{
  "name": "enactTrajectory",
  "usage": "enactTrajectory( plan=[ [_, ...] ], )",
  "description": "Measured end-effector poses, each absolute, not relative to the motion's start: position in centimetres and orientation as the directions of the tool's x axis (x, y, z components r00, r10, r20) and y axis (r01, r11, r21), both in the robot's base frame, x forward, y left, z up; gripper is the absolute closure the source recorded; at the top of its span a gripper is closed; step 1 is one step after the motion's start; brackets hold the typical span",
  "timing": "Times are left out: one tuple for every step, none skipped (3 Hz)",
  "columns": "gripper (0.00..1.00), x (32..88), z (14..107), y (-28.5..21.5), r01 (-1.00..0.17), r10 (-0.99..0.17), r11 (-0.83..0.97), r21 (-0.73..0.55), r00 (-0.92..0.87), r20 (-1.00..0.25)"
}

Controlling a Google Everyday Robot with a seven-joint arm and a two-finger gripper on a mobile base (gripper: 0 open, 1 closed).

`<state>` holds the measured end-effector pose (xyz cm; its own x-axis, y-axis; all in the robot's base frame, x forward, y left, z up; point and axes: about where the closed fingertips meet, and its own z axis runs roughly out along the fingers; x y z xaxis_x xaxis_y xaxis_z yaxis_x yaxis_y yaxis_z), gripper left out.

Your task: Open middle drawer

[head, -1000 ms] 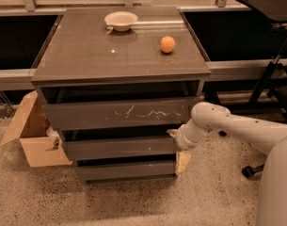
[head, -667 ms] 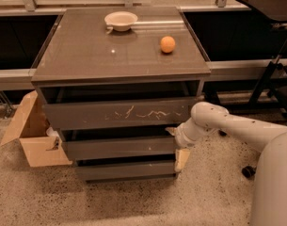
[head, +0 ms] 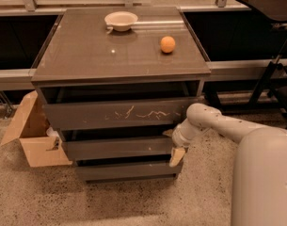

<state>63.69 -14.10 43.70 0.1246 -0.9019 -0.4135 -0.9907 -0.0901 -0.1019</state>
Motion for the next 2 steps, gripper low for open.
enactTrajectory(
  plan=[
    [0.42, 63.75, 42.36, -13.94, -0.993, -0.898, -0.085, -0.086, 0.114, -0.425],
    [0.73, 63.87, 42.71, -13.92, -0.993, -0.898, -0.085, -0.086, 0.114, -0.425]
  ],
)
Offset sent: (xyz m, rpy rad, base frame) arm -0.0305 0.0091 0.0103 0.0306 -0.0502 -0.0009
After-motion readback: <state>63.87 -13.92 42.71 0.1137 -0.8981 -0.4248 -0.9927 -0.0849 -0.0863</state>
